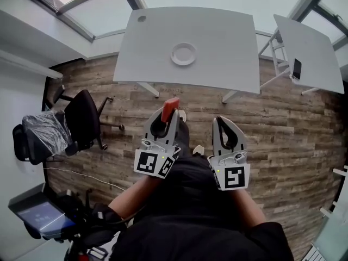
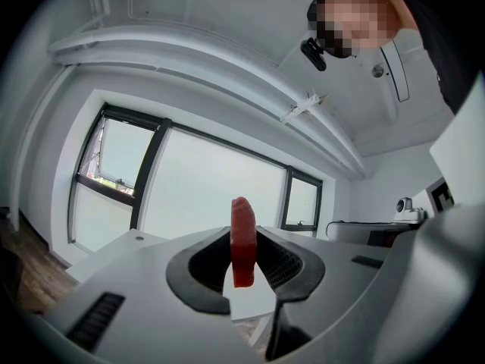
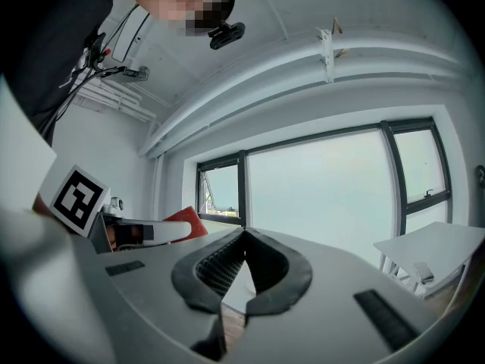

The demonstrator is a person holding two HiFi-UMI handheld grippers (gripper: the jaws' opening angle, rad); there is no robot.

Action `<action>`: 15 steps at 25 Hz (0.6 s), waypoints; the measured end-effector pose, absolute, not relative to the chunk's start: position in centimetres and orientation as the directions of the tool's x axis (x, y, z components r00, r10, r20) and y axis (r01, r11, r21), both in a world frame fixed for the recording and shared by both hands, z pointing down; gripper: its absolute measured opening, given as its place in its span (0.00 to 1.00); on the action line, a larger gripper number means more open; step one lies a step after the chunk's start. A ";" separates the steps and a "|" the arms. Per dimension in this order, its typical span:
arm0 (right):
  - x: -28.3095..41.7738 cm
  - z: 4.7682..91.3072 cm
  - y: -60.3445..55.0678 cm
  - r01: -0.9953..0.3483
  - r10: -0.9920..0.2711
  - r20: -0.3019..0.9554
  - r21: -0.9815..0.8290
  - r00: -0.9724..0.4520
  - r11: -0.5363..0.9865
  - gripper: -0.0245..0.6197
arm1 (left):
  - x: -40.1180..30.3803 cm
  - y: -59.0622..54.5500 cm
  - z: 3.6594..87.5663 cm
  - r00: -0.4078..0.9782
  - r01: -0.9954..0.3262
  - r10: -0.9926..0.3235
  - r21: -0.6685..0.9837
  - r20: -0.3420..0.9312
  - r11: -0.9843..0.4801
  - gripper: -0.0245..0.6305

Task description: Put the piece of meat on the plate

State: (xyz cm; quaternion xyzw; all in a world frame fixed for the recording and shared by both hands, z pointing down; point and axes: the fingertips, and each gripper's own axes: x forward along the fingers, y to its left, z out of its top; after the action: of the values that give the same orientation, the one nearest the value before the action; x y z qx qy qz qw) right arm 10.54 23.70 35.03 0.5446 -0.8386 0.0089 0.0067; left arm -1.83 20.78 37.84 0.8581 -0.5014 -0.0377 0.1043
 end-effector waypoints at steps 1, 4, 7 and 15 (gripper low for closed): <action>10.4 35.2 23.0 -0.913 -0.912 0.024 0.006 -0.408 0.409 0.05 | -1.8 20.1 38.0 0.495 -0.851 -0.868 0.222 0.040 -0.476 0.19; 10.1 35.7 20.9 -0.910 -0.910 0.043 0.013 -0.413 0.414 0.05 | -1.9 17.9 38.5 0.500 -0.848 -0.865 0.227 0.042 -0.479 0.19; 9.0 36.0 17.8 -0.913 -0.911 0.066 -0.019 -0.408 0.407 0.05 | -3.0 15.1 38.5 0.500 -0.849 -0.865 0.220 0.044 -0.480 0.19; 6.3 35.8 10.5 -0.913 -0.910 0.073 -0.035 -0.407 0.406 0.05 | -5.5 9.3 38.6 0.500 -0.851 -0.864 0.220 0.060 -0.477 0.19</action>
State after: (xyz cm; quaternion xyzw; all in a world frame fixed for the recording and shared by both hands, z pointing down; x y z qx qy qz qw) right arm 6.29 10.54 35.81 0.5441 -0.8381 0.0346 0.0210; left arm -5.54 9.31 38.57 0.8589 -0.4990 -0.0294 0.1113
